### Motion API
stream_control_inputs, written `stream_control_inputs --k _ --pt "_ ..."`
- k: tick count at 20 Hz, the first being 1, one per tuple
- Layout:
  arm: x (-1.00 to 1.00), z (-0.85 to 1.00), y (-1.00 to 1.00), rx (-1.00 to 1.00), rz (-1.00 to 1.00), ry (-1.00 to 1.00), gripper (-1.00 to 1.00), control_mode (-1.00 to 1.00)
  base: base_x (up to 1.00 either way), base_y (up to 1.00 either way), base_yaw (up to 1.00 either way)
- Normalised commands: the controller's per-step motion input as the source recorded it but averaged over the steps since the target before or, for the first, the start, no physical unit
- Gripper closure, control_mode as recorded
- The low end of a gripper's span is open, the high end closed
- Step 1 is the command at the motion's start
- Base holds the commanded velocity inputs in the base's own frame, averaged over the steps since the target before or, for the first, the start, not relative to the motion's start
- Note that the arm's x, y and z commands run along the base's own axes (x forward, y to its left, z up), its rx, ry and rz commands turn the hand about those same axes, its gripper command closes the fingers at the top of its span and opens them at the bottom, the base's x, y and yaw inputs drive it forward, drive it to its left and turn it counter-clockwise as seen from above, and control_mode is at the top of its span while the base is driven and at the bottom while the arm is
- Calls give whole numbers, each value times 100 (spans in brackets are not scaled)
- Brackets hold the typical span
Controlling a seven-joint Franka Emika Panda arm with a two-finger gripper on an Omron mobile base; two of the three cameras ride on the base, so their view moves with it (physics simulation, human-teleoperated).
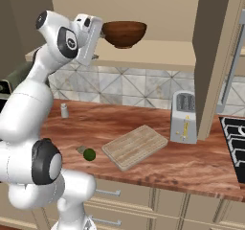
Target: Open the cabinet. Place the bowl and condiment on the counter. Then place the lime and garlic on the cutting board.
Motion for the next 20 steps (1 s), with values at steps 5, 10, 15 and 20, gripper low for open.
stream_control_inputs --k 5,10,15,20 --pt "69 24 -5 0 -19 0 -100 -100 0 0 0" --pt "38 20 -11 0 -5 0 -100 -100 0 0 0" --pt "37 1 -18 0 0 0 -100 -100 0 0 0" --pt "60 -1 -27 0 0 0 -100 -100 0 0 0"
